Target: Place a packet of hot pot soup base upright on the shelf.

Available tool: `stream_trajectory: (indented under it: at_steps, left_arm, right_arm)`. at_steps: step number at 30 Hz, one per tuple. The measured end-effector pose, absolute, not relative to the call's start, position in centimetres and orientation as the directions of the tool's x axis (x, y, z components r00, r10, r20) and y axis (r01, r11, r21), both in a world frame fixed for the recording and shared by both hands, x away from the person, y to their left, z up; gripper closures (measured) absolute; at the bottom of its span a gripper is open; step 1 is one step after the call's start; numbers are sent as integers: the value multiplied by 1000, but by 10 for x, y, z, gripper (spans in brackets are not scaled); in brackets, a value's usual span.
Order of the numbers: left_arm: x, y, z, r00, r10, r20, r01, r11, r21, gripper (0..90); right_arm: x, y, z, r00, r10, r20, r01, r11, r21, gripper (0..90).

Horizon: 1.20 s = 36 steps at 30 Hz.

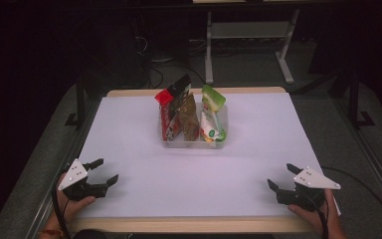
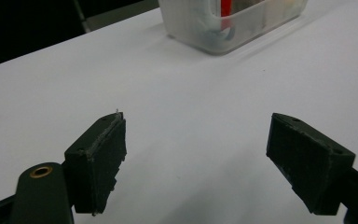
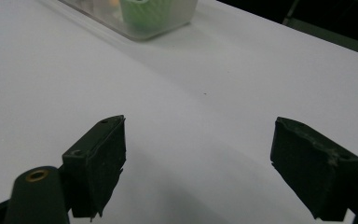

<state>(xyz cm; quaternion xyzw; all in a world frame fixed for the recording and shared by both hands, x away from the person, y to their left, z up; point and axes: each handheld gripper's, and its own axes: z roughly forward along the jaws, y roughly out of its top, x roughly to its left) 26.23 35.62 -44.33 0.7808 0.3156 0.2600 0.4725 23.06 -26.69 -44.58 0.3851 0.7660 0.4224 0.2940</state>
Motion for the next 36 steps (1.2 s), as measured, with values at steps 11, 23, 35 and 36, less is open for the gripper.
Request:
stream_trajectory:
  at_steps: [11, 23, 35, 36]
  left_arm:
    - [261, 354, -443, 669, 734, 118, 246, -369, 897, 186]
    - [262, 351, -444, 649, 747, 142, 252, -387, 887, 196]
    - [265, 351, -444, 649, 751, 119, 266, -370, 890, 198]
    - [265, 351, -444, 648, 752, 118, 266, -369, 890, 198]
  right_arm:
    - [231, -262, -445, -531, 834, -153, 338, 373, 864, 174]
    - [232, -262, -444, -520, 838, -165, 338, 380, 861, 174]
    - [233, -263, -448, -519, 840, -160, 357, 383, 852, 176]
    - [232, -263, -447, -519, 840, -160, 356, 382, 853, 176]
